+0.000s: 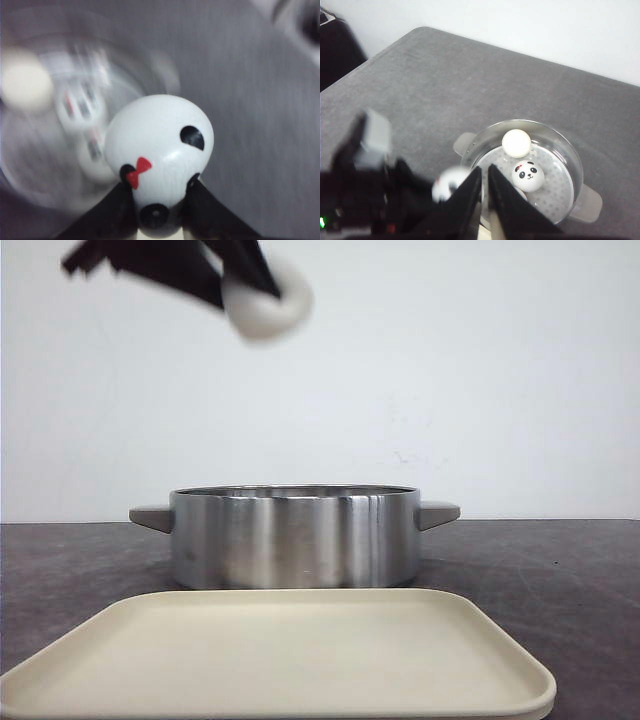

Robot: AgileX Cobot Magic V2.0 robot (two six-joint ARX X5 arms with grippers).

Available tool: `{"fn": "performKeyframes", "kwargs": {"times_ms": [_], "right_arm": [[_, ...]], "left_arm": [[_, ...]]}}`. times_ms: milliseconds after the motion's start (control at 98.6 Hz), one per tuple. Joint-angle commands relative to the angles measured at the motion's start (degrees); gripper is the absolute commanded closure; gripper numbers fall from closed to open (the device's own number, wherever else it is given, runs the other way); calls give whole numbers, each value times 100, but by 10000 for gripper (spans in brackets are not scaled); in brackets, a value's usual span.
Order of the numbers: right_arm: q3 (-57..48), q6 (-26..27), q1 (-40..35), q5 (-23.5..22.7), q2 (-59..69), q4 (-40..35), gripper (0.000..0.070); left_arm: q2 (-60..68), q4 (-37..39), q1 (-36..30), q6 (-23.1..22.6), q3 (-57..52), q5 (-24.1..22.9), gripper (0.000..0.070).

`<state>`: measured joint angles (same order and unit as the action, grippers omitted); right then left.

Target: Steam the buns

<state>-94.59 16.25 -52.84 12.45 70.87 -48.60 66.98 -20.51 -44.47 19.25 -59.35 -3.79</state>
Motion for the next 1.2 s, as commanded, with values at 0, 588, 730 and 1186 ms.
{"fn": "performKeyframes", "kwargs": {"times_ms": [0, 588, 730, 1186], "right_arm": [[-111, -59, -68, 24, 50, 129, 687], [-109, -57, -66, 7, 63, 337, 688], [-109, -55, -66, 7, 63, 332, 687], [-13, -455, -66, 184, 63, 184, 687]], "left_arm": [[267, -15, 157, -393, -142, -55, 691], [2457, 205, 1123, -514, -323, 61, 354], [2465, 282, 1123, -514, -328, 61, 67], [999, -723, 1152, -817, -787, -37, 443]]}}
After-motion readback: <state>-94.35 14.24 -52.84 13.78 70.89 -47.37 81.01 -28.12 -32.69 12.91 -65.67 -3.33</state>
